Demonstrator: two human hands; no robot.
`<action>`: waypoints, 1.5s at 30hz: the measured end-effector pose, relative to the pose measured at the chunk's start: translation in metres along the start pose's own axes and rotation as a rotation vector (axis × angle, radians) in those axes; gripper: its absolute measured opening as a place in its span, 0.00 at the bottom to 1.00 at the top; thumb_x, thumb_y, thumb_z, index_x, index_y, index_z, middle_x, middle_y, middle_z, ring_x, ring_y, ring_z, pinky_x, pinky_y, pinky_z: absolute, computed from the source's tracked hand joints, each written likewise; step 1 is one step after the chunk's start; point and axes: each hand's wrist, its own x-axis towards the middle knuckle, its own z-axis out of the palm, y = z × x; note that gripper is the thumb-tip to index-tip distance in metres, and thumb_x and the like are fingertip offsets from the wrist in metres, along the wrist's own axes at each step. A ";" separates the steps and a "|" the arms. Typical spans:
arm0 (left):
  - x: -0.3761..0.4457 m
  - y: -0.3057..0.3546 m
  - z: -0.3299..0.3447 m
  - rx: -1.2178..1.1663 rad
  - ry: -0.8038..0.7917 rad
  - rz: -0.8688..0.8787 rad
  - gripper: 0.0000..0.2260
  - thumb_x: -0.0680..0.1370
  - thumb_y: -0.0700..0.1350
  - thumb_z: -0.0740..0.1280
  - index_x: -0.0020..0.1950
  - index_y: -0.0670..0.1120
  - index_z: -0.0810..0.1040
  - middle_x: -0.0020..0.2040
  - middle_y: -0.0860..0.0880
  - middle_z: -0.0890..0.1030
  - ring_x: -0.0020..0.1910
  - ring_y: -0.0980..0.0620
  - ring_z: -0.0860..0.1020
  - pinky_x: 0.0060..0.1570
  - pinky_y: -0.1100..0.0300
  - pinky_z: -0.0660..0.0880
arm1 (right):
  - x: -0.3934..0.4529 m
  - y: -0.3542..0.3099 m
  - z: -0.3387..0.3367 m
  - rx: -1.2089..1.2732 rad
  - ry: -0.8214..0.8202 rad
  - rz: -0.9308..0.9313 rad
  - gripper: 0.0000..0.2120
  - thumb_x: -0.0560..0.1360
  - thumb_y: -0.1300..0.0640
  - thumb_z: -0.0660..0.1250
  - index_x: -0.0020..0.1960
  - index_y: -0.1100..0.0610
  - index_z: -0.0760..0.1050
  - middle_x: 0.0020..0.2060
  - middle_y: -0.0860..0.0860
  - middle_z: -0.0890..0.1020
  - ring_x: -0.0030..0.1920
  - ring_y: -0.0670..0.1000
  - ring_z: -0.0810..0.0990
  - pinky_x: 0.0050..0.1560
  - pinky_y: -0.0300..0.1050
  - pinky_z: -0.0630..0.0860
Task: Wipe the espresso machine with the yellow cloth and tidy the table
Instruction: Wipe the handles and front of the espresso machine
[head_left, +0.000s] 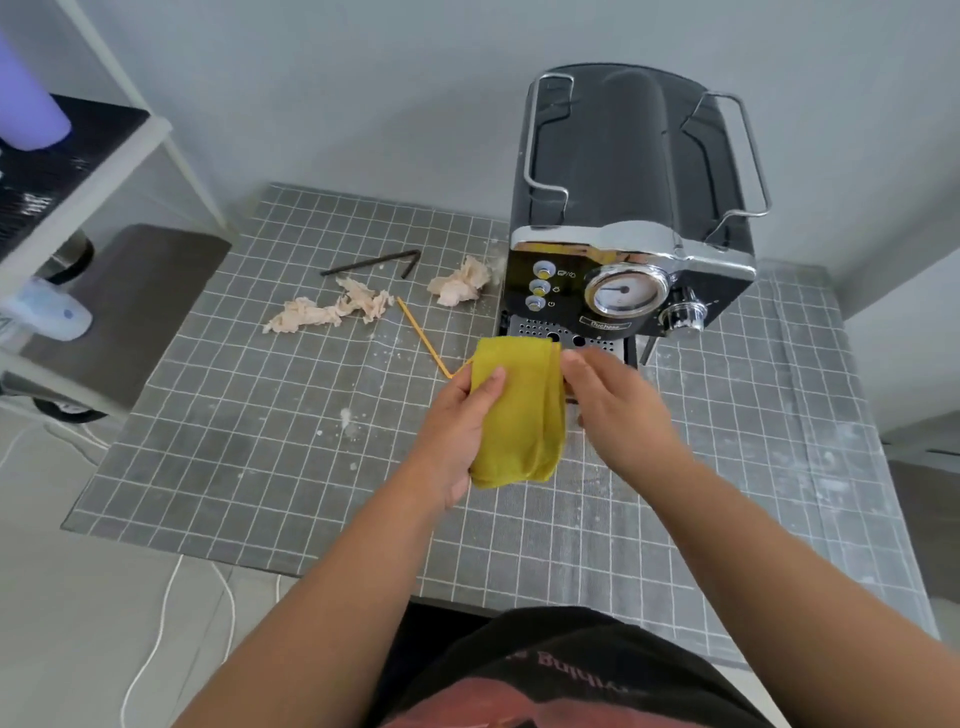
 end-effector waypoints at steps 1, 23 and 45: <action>0.002 0.006 -0.003 -0.013 0.028 0.016 0.07 0.78 0.51 0.67 0.55 0.55 0.79 0.56 0.49 0.83 0.55 0.47 0.81 0.50 0.49 0.79 | -0.004 -0.007 -0.007 -0.037 0.098 -0.080 0.16 0.80 0.45 0.57 0.50 0.53 0.78 0.39 0.51 0.81 0.38 0.50 0.79 0.39 0.48 0.76; 0.068 0.110 0.028 -0.023 -0.257 0.420 0.25 0.80 0.60 0.59 0.68 0.44 0.76 0.59 0.48 0.83 0.59 0.51 0.81 0.55 0.59 0.77 | 0.072 -0.044 -0.095 -0.302 0.521 -0.160 0.19 0.82 0.54 0.56 0.73 0.52 0.66 0.74 0.44 0.63 0.73 0.42 0.60 0.69 0.37 0.54; 0.117 0.126 0.038 0.423 -0.441 0.489 0.24 0.83 0.59 0.45 0.77 0.64 0.39 0.78 0.65 0.38 0.77 0.65 0.38 0.78 0.50 0.41 | 0.111 -0.060 -0.098 -0.240 0.730 0.059 0.21 0.79 0.63 0.54 0.68 0.50 0.72 0.62 0.51 0.78 0.62 0.53 0.74 0.59 0.40 0.65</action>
